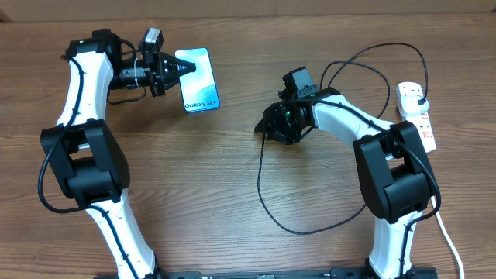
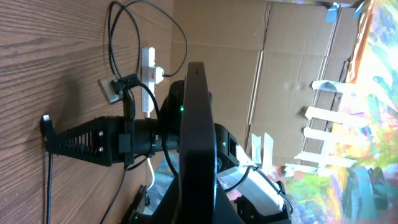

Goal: Plug charger to phone and switch on socket
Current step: 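Lower the right gripper onto the black cable's USB-C plug, then grasp the plug with the right gripper and lift it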

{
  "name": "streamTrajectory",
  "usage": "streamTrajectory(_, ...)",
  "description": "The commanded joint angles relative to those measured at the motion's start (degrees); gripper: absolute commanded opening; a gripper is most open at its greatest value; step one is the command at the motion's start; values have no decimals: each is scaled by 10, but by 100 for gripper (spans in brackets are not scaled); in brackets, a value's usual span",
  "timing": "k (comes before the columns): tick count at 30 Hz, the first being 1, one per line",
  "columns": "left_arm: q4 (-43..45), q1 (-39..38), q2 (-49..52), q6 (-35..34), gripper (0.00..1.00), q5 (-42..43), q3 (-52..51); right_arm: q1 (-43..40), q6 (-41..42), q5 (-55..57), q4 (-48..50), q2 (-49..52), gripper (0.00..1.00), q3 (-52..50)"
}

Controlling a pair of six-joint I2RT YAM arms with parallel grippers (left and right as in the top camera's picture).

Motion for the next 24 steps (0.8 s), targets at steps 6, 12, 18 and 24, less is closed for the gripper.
streamTrajectory(6, -2, -4, -1, -4, 4, 33, 6, 2, 0, 20, 0, 5, 42, -12)
streamTrajectory(12, -2, -4, -1, -4, 4, 34, 6, 2, 2, 23, -1, 5, 41, -12)
streamTrajectory(18, -2, -4, -1, -4, 4, 34, 6, 2, 2, 27, 0, 14, 41, -12)
streamTrajectory(24, -2, -4, -1, -4, 4, 34, 6, 2, 18, 27, 3, 31, 37, -12)
